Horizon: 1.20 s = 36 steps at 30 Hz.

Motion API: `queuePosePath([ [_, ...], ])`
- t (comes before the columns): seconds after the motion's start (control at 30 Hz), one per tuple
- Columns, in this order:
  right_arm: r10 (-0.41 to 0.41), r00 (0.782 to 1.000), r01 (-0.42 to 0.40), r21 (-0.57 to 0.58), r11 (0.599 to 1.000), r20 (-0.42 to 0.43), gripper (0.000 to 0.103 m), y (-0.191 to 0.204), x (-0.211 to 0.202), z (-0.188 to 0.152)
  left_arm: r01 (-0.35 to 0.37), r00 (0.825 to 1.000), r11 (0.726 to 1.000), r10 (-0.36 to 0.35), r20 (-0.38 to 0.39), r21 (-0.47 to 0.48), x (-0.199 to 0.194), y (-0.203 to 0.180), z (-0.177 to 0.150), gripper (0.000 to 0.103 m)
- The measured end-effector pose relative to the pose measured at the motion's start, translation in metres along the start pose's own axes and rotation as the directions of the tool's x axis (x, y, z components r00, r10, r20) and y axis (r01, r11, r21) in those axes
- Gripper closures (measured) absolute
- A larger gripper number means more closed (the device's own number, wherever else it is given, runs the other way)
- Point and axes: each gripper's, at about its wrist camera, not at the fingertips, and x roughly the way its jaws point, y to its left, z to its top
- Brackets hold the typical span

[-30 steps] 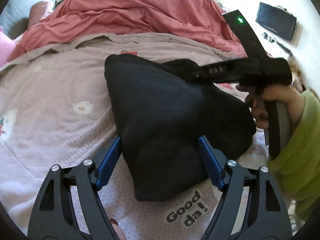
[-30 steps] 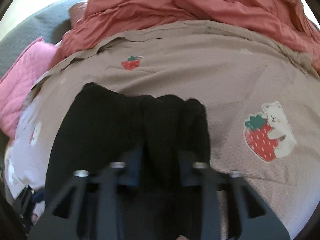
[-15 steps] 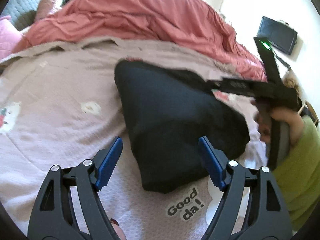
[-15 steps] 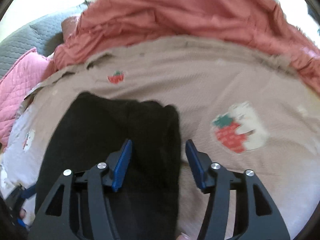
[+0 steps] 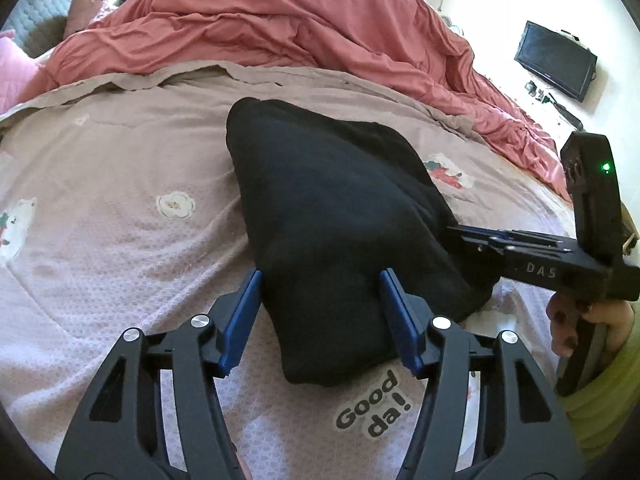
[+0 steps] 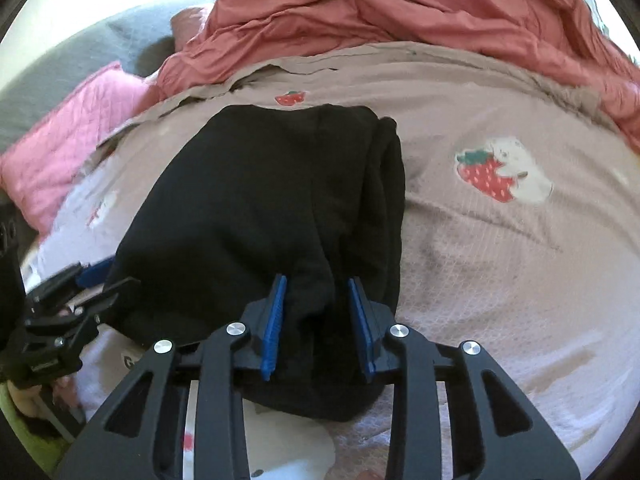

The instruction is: Fold small clothes

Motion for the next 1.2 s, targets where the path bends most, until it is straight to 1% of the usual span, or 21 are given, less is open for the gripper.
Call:
queuePosePath([
  [0.13,-0.017,1.000,0.018,-0.012,1.000,0.004,0.073,0.004,-0.004,0.002,0.009,1.000,1.000,-0.009,-0.001,-0.013,-0.001,0.001,0.000,0.051],
  [0.17,-0.022,1.000,0.022,-0.009,1.000,0.010,0.070,0.005,-0.008,0.002,0.009,1.000,1.000,-0.009,0.000,-0.015,-0.002,0.002,-0.001,0.051],
  [0.23,-0.038,0.999,0.039,-0.013,0.999,0.020,0.063,0.006,-0.011,0.002,0.010,1.000,1.000,-0.010,0.001,-0.022,-0.005,0.002,-0.002,0.050],
  [0.3,-0.071,0.997,0.071,-0.025,0.997,0.035,0.049,0.009,-0.019,0.000,0.008,1.000,1.000,-0.007,0.006,-0.028,-0.008,0.002,-0.003,0.050],
  [0.37,-0.074,0.996,0.075,-0.031,0.997,0.053,0.048,0.010,-0.027,-0.004,0.001,1.000,1.000,-0.001,0.012,-0.030,-0.011,0.002,-0.003,0.048],
  [0.43,-0.081,0.994,0.084,-0.030,0.996,0.072,0.040,0.011,-0.035,-0.006,-0.002,1.000,0.999,0.003,0.019,-0.038,-0.015,0.003,-0.003,0.042],
  [0.5,-0.080,0.992,0.083,-0.029,0.996,0.094,0.027,0.012,-0.045,-0.009,-0.009,1.000,0.999,0.010,0.027,-0.051,-0.022,0.005,-0.004,0.039],
  [0.57,-0.091,0.988,0.096,-0.035,0.995,0.124,0.018,0.016,-0.055,-0.012,-0.015,0.999,0.998,0.017,0.033,-0.061,-0.028,0.007,-0.005,0.035],
  [0.63,-0.092,0.985,0.100,-0.048,0.994,0.144,0.014,0.020,-0.062,-0.014,-0.028,0.999,0.998,0.030,0.041,-0.065,-0.034,0.008,-0.006,0.026],
  [0.67,-0.093,0.984,0.102,-0.054,0.993,0.149,0.011,0.023,-0.064,-0.015,-0.033,0.998,0.997,0.036,0.047,-0.064,-0.038,0.008,-0.007,0.026],
  [0.7,-0.099,0.983,0.110,-0.060,0.992,0.157,0.010,0.025,-0.067,-0.016,-0.042,0.998,0.997,0.046,0.053,-0.064,-0.043,0.009,-0.008,0.024],
  [0.83,-0.109,0.974,0.126,-0.076,0.989,0.200,0.008,0.035,-0.080,-0.021,-0.059,0.996,0.995,0.065,0.069,-0.082,-0.056,0.010,-0.013,0.010],
  [0.97,-0.117,0.968,0.136,-0.076,0.988,0.221,0.005,0.043,-0.091,-0.032,-0.069,0.995,0.993,0.076,0.067,-0.098,-0.070,0.010,-0.021,0.010],
  [1.07,-0.117,0.970,0.135,-0.068,0.988,0.215,0.005,0.046,-0.096,-0.041,-0.067,0.996,0.992,0.073,0.053,-0.107,-0.078,0.009,-0.029,0.010],
  [1.2,-0.132,0.974,0.144,-0.051,0.988,0.185,0.005,0.046,-0.095,-0.055,-0.097,0.995,0.990,0.100,0.023,-0.107,-0.085,0.005,-0.041,0.010],
])
